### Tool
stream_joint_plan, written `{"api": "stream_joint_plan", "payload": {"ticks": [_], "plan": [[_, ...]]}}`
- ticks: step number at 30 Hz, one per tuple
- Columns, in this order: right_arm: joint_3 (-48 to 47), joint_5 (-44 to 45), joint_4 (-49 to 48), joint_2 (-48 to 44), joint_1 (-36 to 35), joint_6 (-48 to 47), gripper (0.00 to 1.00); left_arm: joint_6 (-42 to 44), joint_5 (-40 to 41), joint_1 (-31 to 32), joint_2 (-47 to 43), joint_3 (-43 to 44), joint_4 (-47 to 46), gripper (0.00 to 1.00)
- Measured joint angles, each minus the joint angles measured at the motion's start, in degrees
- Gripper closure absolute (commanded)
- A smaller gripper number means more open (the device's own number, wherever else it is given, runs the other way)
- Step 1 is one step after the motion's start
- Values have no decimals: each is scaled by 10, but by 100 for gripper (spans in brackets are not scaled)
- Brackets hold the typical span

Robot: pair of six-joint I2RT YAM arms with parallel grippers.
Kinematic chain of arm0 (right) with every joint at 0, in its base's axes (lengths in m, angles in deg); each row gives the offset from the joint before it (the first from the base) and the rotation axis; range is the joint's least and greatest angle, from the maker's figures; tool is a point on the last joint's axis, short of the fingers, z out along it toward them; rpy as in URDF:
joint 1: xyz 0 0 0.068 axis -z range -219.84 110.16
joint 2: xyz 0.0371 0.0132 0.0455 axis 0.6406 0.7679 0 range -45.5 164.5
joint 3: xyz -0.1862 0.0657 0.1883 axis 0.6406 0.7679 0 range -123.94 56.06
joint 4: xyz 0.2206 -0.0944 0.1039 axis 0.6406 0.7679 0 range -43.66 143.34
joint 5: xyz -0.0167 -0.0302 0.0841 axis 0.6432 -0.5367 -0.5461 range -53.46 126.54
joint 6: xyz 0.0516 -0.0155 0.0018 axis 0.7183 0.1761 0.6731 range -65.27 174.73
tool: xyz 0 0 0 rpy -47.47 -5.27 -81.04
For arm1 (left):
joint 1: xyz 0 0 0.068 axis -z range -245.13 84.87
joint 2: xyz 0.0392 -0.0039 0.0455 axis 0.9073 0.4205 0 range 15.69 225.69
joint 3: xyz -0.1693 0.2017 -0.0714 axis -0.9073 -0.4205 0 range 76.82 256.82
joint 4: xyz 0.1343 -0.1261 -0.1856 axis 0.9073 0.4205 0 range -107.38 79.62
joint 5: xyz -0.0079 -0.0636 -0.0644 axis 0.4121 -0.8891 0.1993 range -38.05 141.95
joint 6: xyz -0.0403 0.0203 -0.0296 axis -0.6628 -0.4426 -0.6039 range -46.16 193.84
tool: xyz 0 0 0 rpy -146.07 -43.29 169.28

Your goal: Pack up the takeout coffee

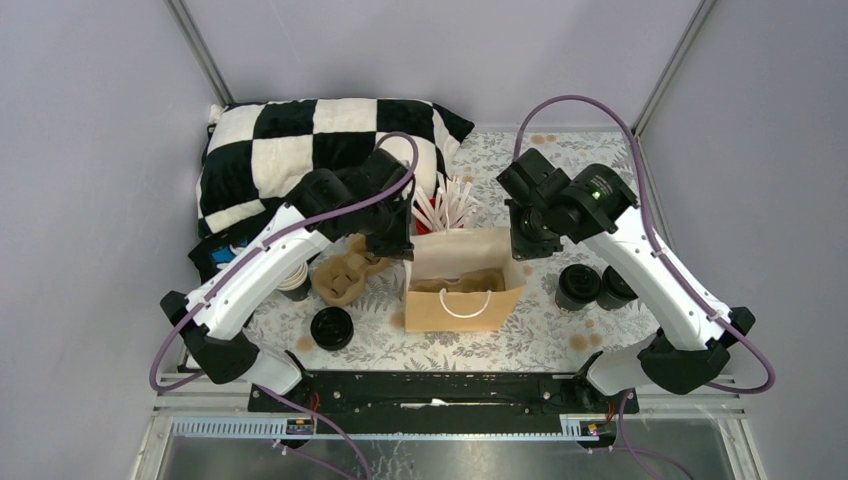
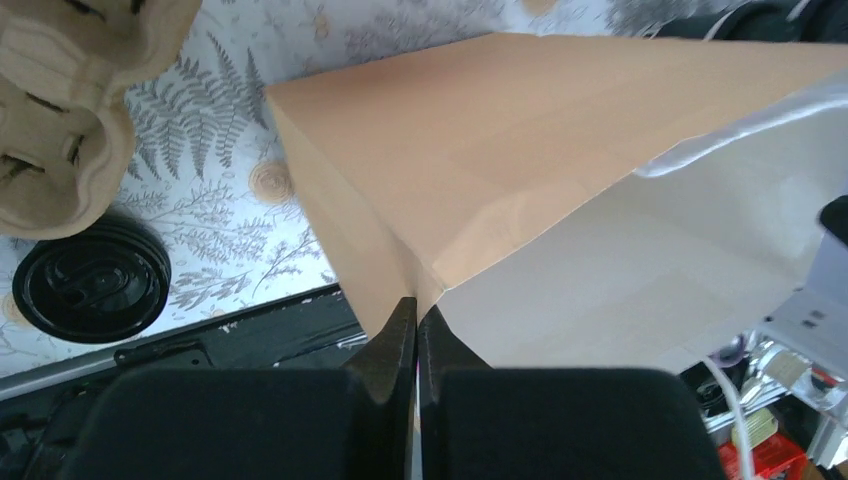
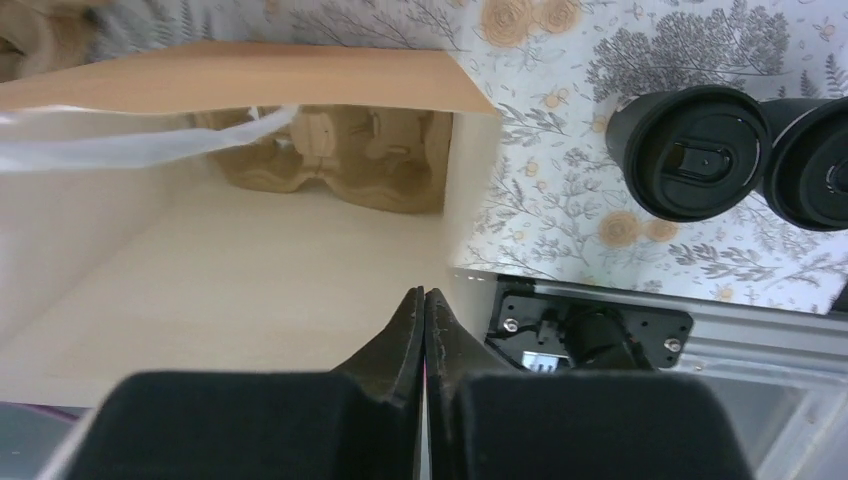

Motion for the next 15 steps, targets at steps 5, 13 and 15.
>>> {"api": "stream_joint_plan", "payload": {"ticks": [5,13,15], "plan": [[-39,-12,-6,-16,-1,26,100,-9,12,0,10,72,12,100],[-7,-16,-15,-47,-1,40,54,-14,30,-9,-3,-22,3,86],[-17,-7,-18,-43,-1,37,39,-11,38,-12,-2,-30,6,77]]}}
